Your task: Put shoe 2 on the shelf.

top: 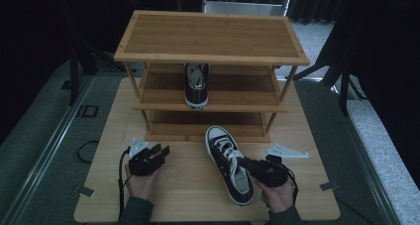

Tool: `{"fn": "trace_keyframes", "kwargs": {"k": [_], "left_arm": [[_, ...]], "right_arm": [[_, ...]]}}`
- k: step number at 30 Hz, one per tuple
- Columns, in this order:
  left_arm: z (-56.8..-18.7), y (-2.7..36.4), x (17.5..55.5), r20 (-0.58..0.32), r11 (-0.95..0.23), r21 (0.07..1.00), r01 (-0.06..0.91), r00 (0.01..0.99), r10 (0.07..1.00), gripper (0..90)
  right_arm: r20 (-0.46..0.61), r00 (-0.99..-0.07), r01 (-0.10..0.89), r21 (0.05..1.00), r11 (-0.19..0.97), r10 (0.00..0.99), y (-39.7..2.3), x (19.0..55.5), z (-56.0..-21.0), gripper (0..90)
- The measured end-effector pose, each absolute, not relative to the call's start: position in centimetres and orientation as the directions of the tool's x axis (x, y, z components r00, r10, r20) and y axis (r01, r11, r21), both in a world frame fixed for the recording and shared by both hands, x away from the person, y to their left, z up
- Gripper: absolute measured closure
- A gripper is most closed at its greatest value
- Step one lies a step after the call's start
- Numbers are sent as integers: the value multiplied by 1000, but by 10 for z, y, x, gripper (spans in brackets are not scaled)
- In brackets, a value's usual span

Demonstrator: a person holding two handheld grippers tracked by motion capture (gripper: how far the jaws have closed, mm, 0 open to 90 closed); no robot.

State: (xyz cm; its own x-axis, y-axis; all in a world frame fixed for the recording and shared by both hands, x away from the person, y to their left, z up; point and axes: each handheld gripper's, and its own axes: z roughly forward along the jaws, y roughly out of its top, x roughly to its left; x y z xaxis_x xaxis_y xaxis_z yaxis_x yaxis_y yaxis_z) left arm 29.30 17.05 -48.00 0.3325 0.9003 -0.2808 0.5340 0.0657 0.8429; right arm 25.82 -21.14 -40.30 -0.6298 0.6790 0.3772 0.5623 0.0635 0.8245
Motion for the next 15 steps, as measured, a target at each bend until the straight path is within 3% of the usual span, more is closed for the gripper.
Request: {"fn": "trace_keyframes", "kwargs": {"k": [15], "left_arm": [[-480,171,292,-282,67,843,534,331,901,601]], "right_arm": [[380,-668,530,846,51,640,-204,262,-374,883]]}}
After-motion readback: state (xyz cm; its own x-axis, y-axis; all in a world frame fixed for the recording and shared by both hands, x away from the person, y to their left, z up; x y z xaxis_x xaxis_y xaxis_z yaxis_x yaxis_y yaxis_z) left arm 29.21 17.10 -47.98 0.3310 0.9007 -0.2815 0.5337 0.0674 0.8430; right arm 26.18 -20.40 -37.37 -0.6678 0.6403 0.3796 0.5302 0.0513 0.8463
